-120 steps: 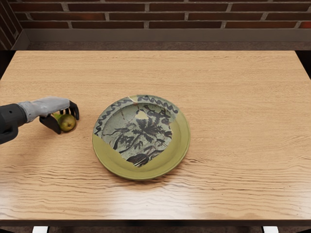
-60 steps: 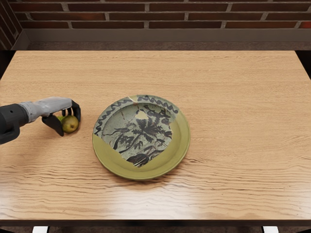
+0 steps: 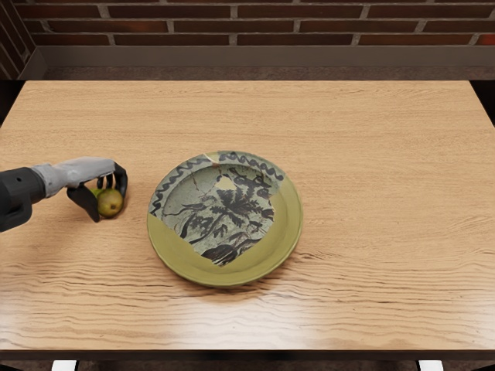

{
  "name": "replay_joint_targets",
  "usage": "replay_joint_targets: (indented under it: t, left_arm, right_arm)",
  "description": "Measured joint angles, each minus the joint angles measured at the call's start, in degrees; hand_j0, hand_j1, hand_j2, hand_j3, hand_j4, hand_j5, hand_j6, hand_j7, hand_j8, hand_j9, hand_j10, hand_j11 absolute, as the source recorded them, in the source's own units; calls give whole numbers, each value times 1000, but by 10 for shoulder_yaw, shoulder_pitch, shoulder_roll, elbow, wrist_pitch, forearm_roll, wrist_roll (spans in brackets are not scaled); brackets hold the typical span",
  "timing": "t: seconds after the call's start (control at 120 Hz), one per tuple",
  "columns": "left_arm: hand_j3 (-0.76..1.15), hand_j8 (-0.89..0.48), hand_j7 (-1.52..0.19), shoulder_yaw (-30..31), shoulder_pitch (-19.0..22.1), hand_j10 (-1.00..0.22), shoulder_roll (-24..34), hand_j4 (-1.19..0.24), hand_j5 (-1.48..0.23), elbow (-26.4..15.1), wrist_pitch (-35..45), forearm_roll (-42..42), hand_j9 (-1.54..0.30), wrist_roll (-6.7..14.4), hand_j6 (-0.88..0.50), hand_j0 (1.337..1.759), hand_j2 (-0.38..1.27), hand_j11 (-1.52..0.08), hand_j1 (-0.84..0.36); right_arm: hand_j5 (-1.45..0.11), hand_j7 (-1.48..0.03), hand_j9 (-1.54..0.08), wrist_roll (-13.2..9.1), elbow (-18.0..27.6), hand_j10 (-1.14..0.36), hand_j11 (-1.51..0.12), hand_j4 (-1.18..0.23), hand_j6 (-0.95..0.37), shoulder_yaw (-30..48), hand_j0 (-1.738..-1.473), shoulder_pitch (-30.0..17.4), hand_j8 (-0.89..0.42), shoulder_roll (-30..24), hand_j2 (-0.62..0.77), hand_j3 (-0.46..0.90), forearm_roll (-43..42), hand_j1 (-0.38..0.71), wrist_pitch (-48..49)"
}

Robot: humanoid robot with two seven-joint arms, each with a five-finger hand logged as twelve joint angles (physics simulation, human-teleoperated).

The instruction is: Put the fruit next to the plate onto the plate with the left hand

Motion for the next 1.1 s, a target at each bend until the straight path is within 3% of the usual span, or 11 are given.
replay_joint_targets:
  t: [0.158, 0.275, 0.308, 0.467, 0.475, 0.583, 0.625, 0.683, 0.767, 0.808, 1.1]
  left_arm:
    - [0, -420, -1145, -1, -1, -498, 0, -554, -1154, -1, -3, 0, -1148, 0, -396, 1648, 526, -1168, -254]
    - [0, -384, -1169, 0, -7, -550, 0, -514, -1202, -2, -5, -1, -1148, 0, -342, 1650, 651, -1169, -322]
    - [0, -398, -1172, 0, -8, -552, 2, -500, -1214, -2, -5, -4, -1143, 0, -329, 1651, 559, -1166, -307]
    - [0, -419, -1171, 0, -26, -689, 13, -509, -1227, -12, -12, -19, -1158, -1, -351, 1652, 607, -1175, -304]
    - [0, -406, -1176, 0, -29, -695, 16, -516, -1212, -13, -13, -21, -1160, -1, -416, 1652, 603, -1176, -302]
    - [0, -420, -1173, -1, -43, -751, 29, -517, -1220, -22, -27, -39, -1162, -1, -358, 1652, 576, -1174, -289]
    - [0, -406, -1173, -1, -52, -770, 33, -501, -1228, -28, -31, -46, -1161, 0, -338, 1652, 665, -1172, -326]
    - [0, -412, -1175, -1, -70, -790, 43, -500, -1220, -37, -41, -62, -1160, 0, -348, 1652, 522, -1169, -294]
    - [0, -430, -1169, -1, -88, -808, 51, -506, -1219, -49, -60, -89, -1162, 0, -359, 1652, 630, -1170, -305]
    - [0, -473, -1164, -1, -98, -815, 58, -531, -1208, -56, -68, -100, -1160, 0, -402, 1652, 534, -1168, -267]
    - [0, -457, -1152, -1, -180, -840, 58, -519, -1192, -88, -161, -173, -1151, 0, -392, 1655, 639, -1159, -310]
  right_arm:
    - [-31, -31, -31, 0, 0, -24, -31, -24, -24, 0, -1658, 0, -24, 0, -5, 0, 0, -320, 0]
    - [-31, -31, -31, 0, 0, -24, -31, -24, -24, 0, -1658, 0, -24, 0, -5, 0, 0, -320, 0]
    - [-31, -31, -31, 0, 0, -24, -31, -24, -24, 0, -1658, 0, -24, 0, -5, 0, 0, -320, 0]
    - [-31, -31, -31, 0, 0, -24, -31, -24, -24, 0, -1658, 0, -24, 0, -5, 0, 0, -320, 0]
    - [-31, -31, -31, 0, 0, -24, -31, -24, -24, 0, -1658, 0, -24, 0, -5, 0, 0, -320, 0]
    - [-31, -31, -31, 0, 0, -24, -31, -24, -24, 0, -1658, 0, -24, 0, -5, 0, 0, -320, 0]
    - [-31, -31, -31, 0, 0, -24, -31, -24, -24, 0, -1658, 0, -24, 0, -5, 0, 0, -320, 0]
    - [-31, -31, -31, 0, 0, -23, -31, -24, -24, 0, -1658, 0, -24, 0, -5, 0, 0, -320, 0]
    - [-31, -31, -31, 0, 0, -24, -31, -24, -24, 0, -1658, 0, -24, 0, -5, 0, 0, -320, 0]
    - [-31, -31, -31, 0, 0, -24, -31, -24, -24, 0, -1658, 0, -24, 0, -5, 0, 0, -320, 0]
    - [-31, -31, -31, 0, 0, -24, -31, -24, -24, 0, -1658, 0, -24, 0, -5, 0, 0, -320, 0]
